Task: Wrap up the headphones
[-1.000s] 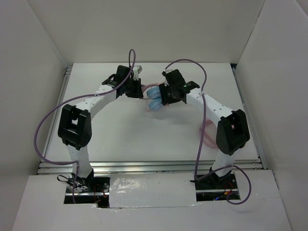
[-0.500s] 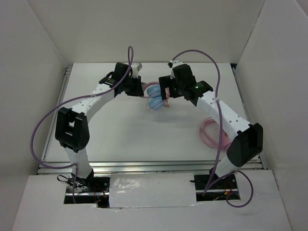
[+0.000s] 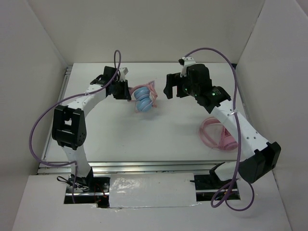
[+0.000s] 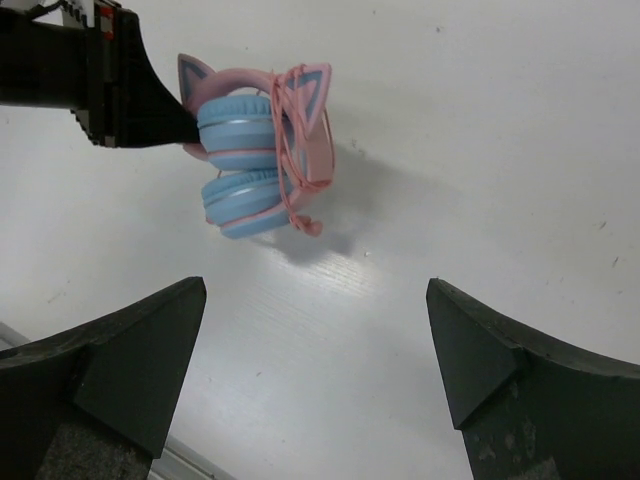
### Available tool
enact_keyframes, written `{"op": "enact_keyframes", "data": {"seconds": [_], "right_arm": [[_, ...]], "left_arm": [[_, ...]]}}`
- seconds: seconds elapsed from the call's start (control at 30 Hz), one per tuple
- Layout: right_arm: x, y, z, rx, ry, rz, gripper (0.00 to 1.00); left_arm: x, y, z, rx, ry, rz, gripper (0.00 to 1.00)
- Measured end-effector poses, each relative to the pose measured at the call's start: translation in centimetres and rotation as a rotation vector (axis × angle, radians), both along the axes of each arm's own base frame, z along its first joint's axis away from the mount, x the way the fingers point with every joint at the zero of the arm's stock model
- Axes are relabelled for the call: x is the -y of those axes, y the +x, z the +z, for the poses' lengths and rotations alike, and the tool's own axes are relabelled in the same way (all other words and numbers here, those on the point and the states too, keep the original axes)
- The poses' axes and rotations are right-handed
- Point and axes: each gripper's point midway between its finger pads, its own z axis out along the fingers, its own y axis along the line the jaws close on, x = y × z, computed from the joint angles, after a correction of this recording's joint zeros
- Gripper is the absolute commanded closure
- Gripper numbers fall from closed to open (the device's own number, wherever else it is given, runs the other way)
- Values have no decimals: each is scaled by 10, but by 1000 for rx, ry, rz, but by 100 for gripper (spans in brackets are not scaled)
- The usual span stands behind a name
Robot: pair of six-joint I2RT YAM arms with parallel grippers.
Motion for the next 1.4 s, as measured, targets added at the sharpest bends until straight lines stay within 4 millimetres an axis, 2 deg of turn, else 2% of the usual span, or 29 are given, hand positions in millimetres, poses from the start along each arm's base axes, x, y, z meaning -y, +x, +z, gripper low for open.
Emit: {"op": "enact_keyframes", "data": {"seconds": [0.2,0.43,0.53,0.7,0.77,0.87,1.13,1.27,1.4], "right_arm": [[18,2,-21,-71,7,-37,0],[38,9,-28,-104,24,-86,0],[47,11,-33,-124,26,-109,0],[56,12,-34,-138,37,-124,0],[58,13,-35,-141,39,-129,0],[60,13,-36,-148,38,-134,0],[67,18,-44,-174,38,-157,0],[69,19,-44,-173,42,-164,0],[70,20,-44,-172,45,-168,0]], "left_arm": [[-27,7,-28,-61,12,58,100],[-57,17,-66,-157,51,129,100],[-70,29,-73,-173,53,158,100],[-97,53,-69,-153,48,210,100],[-117,62,-65,-141,49,240,100],[-158,75,-62,-129,42,321,100],[-274,84,-67,-143,27,573,100],[-311,80,-74,-176,-2,690,100],[-333,77,-77,-201,-36,771,100]]}}
